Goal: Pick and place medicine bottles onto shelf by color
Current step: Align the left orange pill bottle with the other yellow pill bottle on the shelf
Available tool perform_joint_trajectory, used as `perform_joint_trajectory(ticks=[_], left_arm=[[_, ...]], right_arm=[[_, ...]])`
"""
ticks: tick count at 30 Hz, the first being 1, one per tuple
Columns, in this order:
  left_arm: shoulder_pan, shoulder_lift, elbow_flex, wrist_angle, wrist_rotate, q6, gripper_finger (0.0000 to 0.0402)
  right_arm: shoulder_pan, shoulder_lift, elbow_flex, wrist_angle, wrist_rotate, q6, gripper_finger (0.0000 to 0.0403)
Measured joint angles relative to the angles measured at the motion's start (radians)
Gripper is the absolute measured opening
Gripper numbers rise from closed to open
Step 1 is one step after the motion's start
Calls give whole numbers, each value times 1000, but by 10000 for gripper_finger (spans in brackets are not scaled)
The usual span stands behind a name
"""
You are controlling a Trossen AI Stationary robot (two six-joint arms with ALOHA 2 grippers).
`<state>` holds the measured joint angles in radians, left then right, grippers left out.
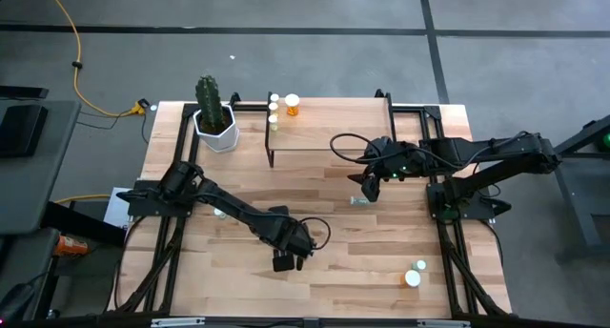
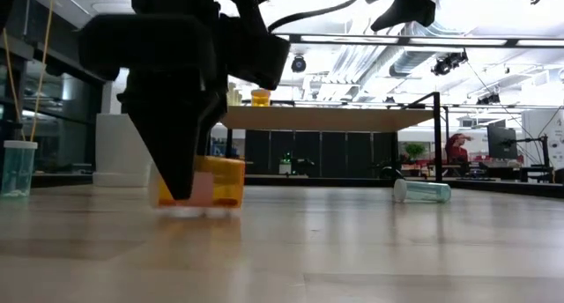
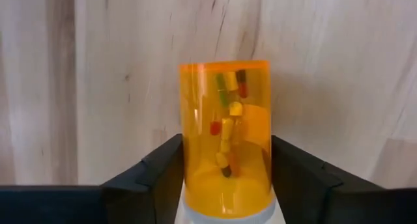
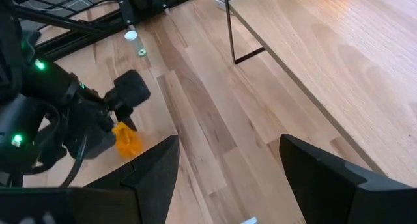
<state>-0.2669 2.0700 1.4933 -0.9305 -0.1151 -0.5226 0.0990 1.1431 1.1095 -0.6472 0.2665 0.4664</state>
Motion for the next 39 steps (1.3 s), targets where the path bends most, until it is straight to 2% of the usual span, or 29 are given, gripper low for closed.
perform_joint_trajectory(ticks=[4,10,15,18,21,25,28,32,39], left_arm=[[20,-50,0,-68,-11,30,183],[47,-201,0,-181,-117,69,184],[52,-382,1,-154,-289,132,184],[54,-468,1,-132,-420,198,184],[72,-517,1,-102,-499,267,184],[111,-529,0,-81,-518,314,184],[132,-526,0,-60,-519,317,184],[144,-525,0,-40,-517,349,184],[146,-524,-1,-34,-526,395,184]], right_arm=[[0,0,0,13,0,-13,257],[0,6,0,86,-65,-107,257],[0,44,0,217,-165,-204,257],[0,94,0,349,-171,-250,257],[0,160,0,490,-171,-284,257],[-1,246,0,682,-168,-291,257],[-1,303,0,756,-138,-285,257],[-1,358,0,771,-123,-253,257],[0,381,1,783,8,-242,257]])
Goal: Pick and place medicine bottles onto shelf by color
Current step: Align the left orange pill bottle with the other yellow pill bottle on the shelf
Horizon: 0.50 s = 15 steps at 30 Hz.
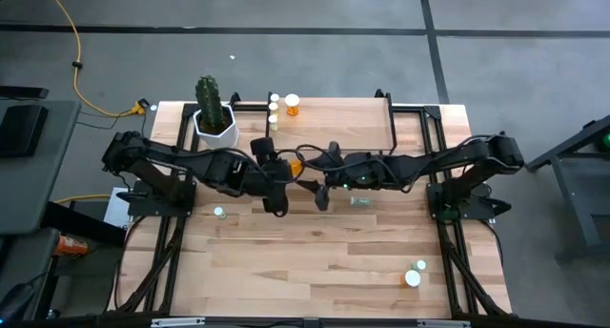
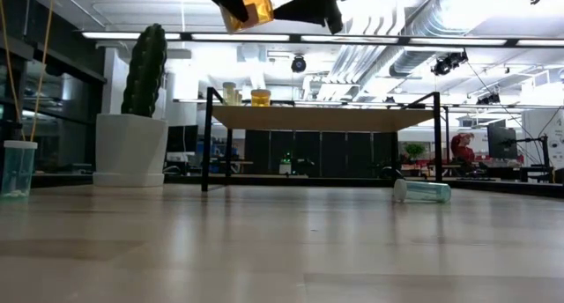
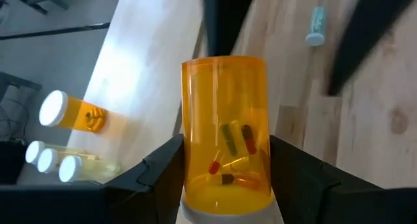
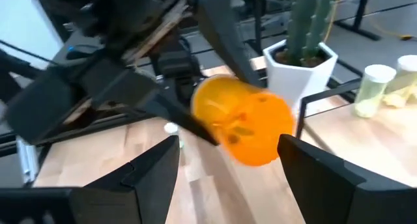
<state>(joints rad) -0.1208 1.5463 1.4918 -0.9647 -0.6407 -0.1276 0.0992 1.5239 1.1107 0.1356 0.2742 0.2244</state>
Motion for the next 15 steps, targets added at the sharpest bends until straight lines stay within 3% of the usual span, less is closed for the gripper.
perform_joint_trajectory(ticks=[9,15], left_arm=[[-1,0,1,-4,3,2,184],[-3,0,1,62,6,71,184]], right_arm=[[-7,-11,16,-14,22,-42,257],[-24,-12,16,-5,-98,-20,257]])
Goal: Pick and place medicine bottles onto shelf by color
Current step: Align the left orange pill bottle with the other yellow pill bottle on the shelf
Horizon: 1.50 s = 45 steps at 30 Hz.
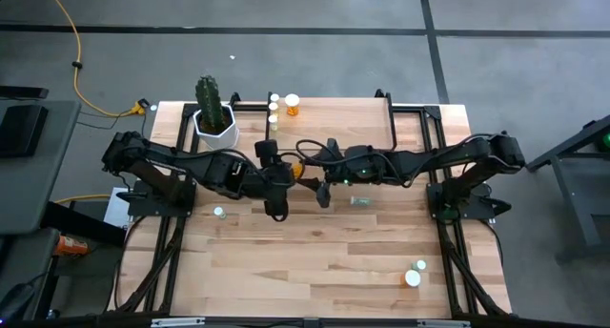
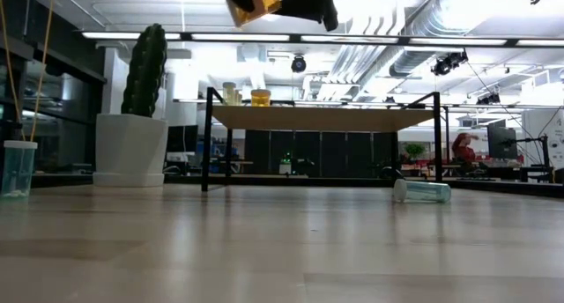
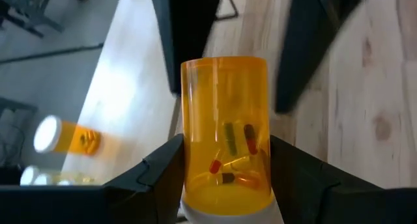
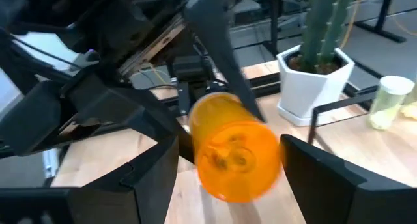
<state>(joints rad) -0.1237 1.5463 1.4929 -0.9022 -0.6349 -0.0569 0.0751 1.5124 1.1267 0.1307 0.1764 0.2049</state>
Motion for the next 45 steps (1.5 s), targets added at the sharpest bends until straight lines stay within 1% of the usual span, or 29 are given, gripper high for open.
perform_joint_trajectory(ticks=[5,9,27,30,34,37,40,45], left_arm=[[1,0,0,77,2,65,184],[1,0,1,65,2,73,184],[1,0,1,39,2,69,184],[1,0,1,38,2,69,184],[2,0,1,43,2,69,186],[9,0,1,49,3,69,199],[25,0,1,57,19,67,223],[51,-12,1,50,103,41,264]], right_arm=[[-8,0,0,1,-29,23,257],[-8,0,0,1,-29,22,252],[-10,0,0,17,-29,22,178],[-10,0,0,17,-29,23,170],[-10,-1,0,16,-29,27,170],[-10,-2,0,16,-29,27,171],[-12,-2,0,9,-28,23,171],[-31,-27,0,-61,-32,23,170]])
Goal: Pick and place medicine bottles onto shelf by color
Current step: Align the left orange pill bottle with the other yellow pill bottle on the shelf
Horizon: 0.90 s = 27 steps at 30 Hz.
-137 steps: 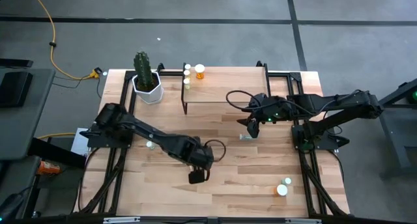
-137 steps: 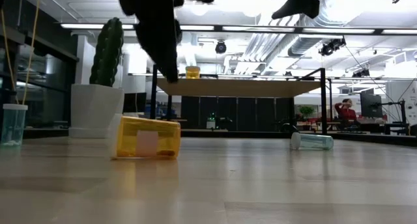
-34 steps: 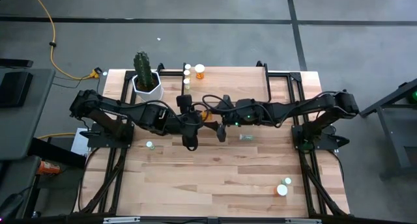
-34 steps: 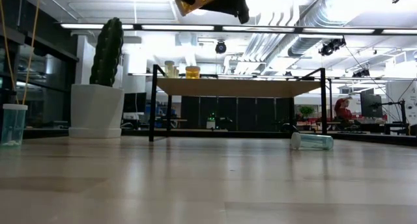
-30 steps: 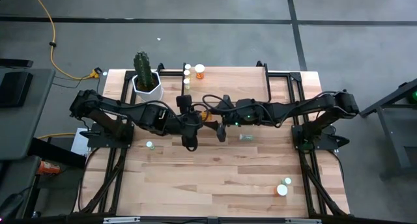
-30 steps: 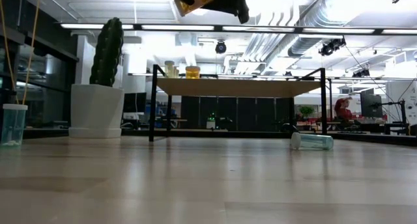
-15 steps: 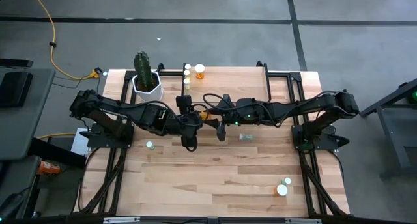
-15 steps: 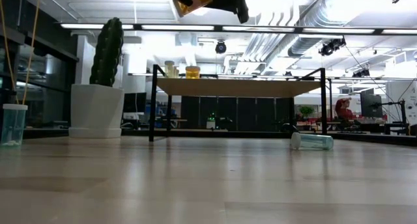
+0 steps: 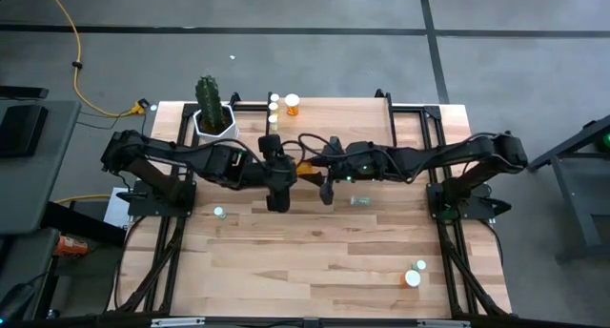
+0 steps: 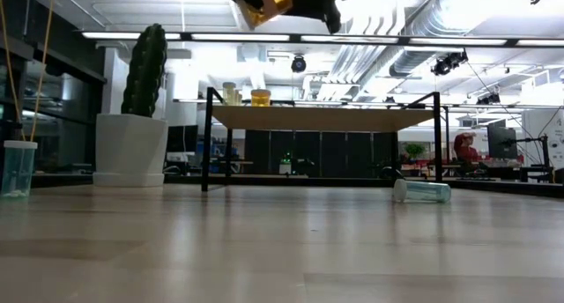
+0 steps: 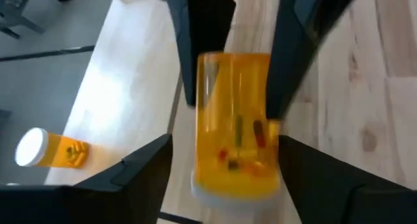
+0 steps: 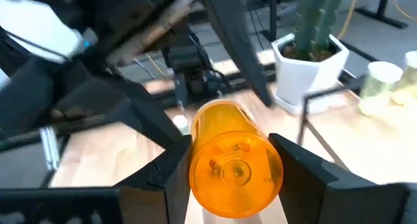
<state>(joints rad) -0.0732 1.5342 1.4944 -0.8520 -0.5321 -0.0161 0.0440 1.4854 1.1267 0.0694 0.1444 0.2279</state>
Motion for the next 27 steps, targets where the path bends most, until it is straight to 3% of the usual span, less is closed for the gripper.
perform_joint_trajectory(ticks=[7,10,13,15,17,20,23,27], left_arm=[[3,-55,31,-90,33,-8,286],[8,-112,55,-113,13,-106,286],[28,-201,-4,-65,-29,-266,286],[39,-290,-113,-19,-70,-340,287],[40,-378,-249,136,-84,-411,287],[36,-506,-473,397,-27,-524,287],[25,-590,-652,708,34,-598,287],[23,-611,-792,1076,79,-558,287]], right_arm=[[-35,-108,0,-195,48,-46,173],[-45,-171,0,-307,92,-53,173],[-45,-224,-3,-376,125,-33,173],[-44,-242,-10,-364,137,-16,173],[-44,-253,-41,-334,136,3,173],[-44,-250,-129,-162,109,55,174],[-48,-222,-232,121,58,121,174],[-64,-187,-331,473,45,193,174]])
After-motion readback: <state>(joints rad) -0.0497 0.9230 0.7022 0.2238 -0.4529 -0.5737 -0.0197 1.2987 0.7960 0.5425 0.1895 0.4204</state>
